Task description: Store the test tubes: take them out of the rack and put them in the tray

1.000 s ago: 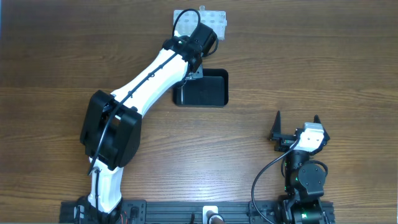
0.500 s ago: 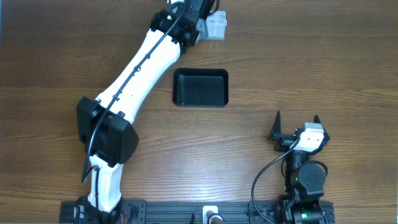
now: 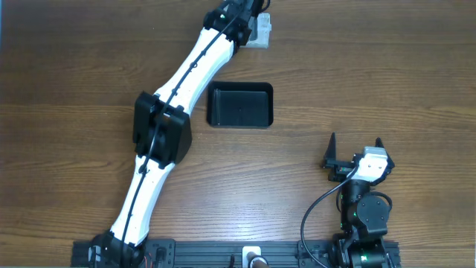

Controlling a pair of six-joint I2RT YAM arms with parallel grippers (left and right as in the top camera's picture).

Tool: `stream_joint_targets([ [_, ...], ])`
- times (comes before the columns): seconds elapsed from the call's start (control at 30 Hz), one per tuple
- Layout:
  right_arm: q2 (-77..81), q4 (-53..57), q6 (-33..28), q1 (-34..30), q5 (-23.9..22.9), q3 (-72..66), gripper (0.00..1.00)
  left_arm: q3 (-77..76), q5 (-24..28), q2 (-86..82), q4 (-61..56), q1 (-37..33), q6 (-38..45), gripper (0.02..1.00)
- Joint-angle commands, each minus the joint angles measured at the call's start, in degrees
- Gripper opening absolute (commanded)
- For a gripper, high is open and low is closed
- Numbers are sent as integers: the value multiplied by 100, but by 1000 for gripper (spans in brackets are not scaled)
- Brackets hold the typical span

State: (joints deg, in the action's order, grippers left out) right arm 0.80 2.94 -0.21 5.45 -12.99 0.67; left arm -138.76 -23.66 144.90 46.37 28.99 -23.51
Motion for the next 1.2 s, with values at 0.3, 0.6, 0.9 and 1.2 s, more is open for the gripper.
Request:
stream_joint_targets([
  [0.3, -42, 4, 15, 20, 7, -37, 993, -240, 334, 170, -380, -131, 535, 698],
  [0.6, -42, 4, 15, 20, 7, -39, 993, -249, 481, 225, -393, -131, 533, 570],
  [0.9, -42, 4, 15, 20, 7, -37, 991, -249, 479, 223, -376, -133, 533, 373],
  [1.2, -42, 4, 15, 20, 7, -37, 991, -249, 479, 223, -376, -133, 531, 198],
])
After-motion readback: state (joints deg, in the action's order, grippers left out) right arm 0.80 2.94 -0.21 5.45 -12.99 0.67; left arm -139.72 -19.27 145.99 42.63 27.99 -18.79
